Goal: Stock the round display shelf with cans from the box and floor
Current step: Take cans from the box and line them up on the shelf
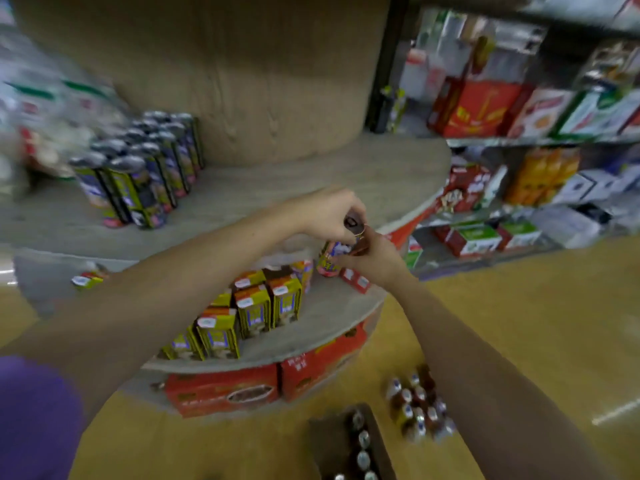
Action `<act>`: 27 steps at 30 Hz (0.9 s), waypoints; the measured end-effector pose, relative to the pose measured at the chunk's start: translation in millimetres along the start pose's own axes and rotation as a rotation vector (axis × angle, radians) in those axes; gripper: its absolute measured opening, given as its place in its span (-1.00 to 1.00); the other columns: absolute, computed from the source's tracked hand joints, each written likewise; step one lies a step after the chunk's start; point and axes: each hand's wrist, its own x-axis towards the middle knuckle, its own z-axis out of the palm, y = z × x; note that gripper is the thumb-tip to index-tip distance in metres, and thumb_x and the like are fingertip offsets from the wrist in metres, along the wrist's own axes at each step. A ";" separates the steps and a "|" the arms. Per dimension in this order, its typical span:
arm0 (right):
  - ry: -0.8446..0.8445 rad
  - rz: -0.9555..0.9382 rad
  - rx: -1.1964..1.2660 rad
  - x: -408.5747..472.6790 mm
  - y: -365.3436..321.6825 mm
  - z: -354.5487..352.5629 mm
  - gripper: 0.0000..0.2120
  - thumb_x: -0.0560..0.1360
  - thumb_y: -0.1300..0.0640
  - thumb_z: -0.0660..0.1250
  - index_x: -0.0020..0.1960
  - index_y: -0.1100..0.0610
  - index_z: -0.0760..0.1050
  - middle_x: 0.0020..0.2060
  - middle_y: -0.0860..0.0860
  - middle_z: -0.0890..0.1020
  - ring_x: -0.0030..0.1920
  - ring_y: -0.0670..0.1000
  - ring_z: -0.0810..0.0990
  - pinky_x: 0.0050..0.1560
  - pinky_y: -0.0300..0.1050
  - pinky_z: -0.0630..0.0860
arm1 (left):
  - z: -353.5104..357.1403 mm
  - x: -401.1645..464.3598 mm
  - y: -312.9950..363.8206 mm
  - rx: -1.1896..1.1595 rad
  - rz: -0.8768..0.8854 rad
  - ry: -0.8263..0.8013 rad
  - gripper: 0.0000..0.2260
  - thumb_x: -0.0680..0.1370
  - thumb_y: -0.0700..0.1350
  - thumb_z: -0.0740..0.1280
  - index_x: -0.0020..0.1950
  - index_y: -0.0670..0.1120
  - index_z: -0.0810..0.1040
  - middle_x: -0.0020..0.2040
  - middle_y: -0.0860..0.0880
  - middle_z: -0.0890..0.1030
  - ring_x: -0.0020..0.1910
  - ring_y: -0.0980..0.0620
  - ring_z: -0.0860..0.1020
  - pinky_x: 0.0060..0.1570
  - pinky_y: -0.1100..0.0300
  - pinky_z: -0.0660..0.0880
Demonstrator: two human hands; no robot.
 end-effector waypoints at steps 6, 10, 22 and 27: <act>0.099 -0.035 0.006 54.2 -87.3 48.6 -0.54 0.34 0.00 0.55 0.15 0.04 0.46 -0.11 -0.07 0.62 -0.06 -0.03 0.58 -0.18 -0.16 0.37 | -78.8 -19.1 -69.9 -0.092 -0.009 0.059 -0.74 0.38 -0.21 0.52 0.05 -0.20 0.65 -0.04 -0.09 0.68 -0.06 0.01 0.62 0.00 0.16 0.52; 0.058 -0.009 0.060 89.8 -126.2 99.8 -0.46 0.32 0.04 0.60 0.20 0.08 0.46 -0.06 -0.07 0.60 -0.05 -0.06 0.56 -0.13 -0.23 0.40 | -110.9 -32.9 -127.8 -0.159 -0.042 0.083 -0.74 0.40 -0.20 0.54 0.05 -0.23 0.64 -0.07 -0.09 0.68 -0.13 0.08 0.59 -0.12 0.32 0.48; -0.038 0.093 0.019 177.6 -167.5 197.1 -0.30 0.27 0.05 0.63 0.29 0.16 0.38 0.14 0.10 0.61 0.16 0.14 0.57 0.05 -0.07 0.52 | -138.2 -41.4 -263.8 -0.040 -0.129 -0.043 -0.62 0.32 0.14 0.55 0.03 0.01 0.60 0.00 0.07 0.61 0.02 0.09 0.58 0.07 0.02 0.54; -0.025 0.073 -0.020 211.7 -165.7 210.2 -0.42 0.34 0.08 0.58 0.17 0.21 0.32 0.08 0.19 0.61 0.08 0.23 0.58 -0.15 -0.09 0.40 | -143.4 -34.2 -294.1 -0.020 -0.130 0.039 -0.61 0.32 0.06 0.60 0.03 -0.05 0.59 -0.02 0.00 0.62 -0.01 0.03 0.57 0.03 -0.04 0.52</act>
